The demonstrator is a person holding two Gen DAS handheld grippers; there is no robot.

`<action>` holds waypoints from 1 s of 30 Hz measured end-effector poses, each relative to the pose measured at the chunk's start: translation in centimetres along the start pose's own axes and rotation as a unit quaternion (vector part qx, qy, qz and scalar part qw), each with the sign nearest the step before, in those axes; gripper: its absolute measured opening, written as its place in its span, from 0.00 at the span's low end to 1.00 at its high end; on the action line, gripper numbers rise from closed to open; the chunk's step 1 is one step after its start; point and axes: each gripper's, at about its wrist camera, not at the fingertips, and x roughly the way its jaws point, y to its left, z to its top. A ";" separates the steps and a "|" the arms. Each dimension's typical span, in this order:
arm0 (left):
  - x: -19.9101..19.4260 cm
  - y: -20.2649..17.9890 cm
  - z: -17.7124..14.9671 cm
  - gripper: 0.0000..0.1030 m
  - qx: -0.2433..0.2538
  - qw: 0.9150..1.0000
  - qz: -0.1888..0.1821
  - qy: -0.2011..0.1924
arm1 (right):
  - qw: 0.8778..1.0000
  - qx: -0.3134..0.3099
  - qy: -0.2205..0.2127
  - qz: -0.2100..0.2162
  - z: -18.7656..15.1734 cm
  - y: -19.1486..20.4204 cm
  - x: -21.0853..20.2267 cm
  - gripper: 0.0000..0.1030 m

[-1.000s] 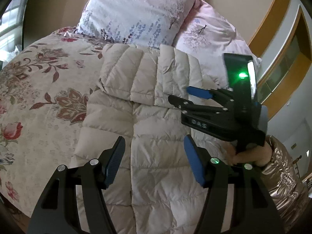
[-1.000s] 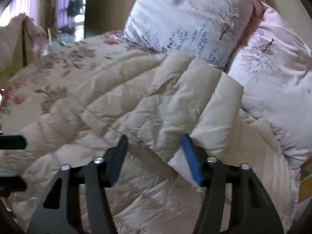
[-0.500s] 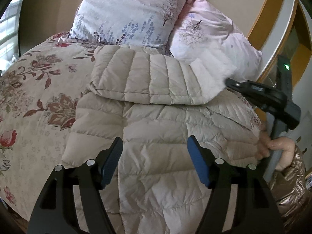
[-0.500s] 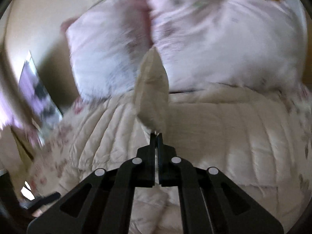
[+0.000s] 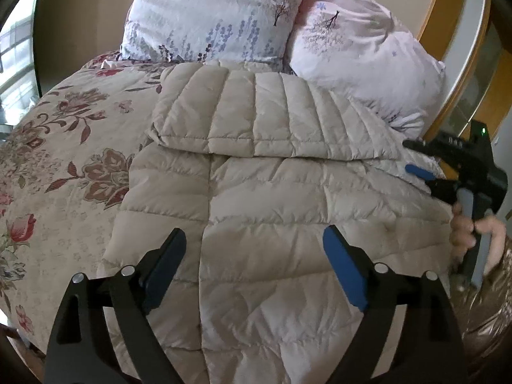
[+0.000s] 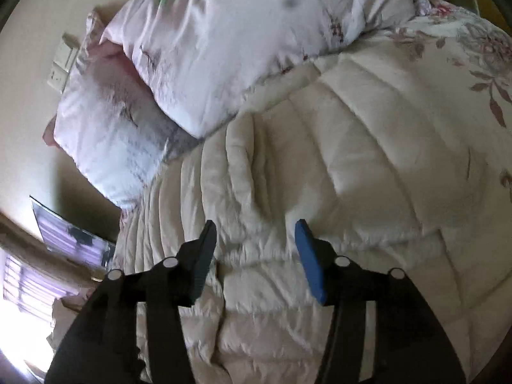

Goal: Fold large clothes

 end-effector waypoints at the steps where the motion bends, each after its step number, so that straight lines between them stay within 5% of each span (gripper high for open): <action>1: 0.1 0.0 0.0 0.86 0.000 1.000 0.001 0.003 | 1.000 0.000 0.002 0.000 0.3 -0.1 0.2 0.51; 4: 0.5 0.0 -0.1 0.86 0.000 1.000 0.000 0.012 | 1.000 0.000 0.020 -0.001 0.4 0.2 2.2 0.43; 5: 0.6 -0.1 -0.2 0.86 0.001 1.000 -0.001 0.014 | 1.000 0.001 0.027 -0.003 0.4 0.0 2.8 0.24; 7: 0.6 0.0 -0.3 0.86 0.002 1.000 -0.003 0.014 | 0.999 -0.003 0.039 0.003 0.1 0.1 3.5 0.08; 16: 0.4 0.7 -0.3 0.86 -0.012 1.000 -0.015 -0.005 | 0.999 -0.012 0.014 -0.034 -1.3 -0.9 1.8 0.06; 21: -0.8 1.5 -0.4 0.86 -0.016 1.000 -0.017 -0.013 | 0.998 -0.013 0.033 -0.041 -1.1 -1.0 1.9 0.23; 23: -1.7 2.5 -0.5 0.86 -0.021 1.000 -0.013 -0.017 | 0.999 -0.025 0.029 -0.035 -1.3 -0.8 0.6 0.51; 25: -2.5 3.6 -0.6 0.86 -0.027 0.999 -0.009 -0.021 | 0.999 -0.042 0.022 -0.024 -1.7 -1.1 -1.7 0.63; 30: -4.7 6.9 -1.8 0.84 -0.052 0.998 -0.008 -0.024 | 0.999 -0.037 0.032 0.002 -3.2 -4.5 -7.0 0.72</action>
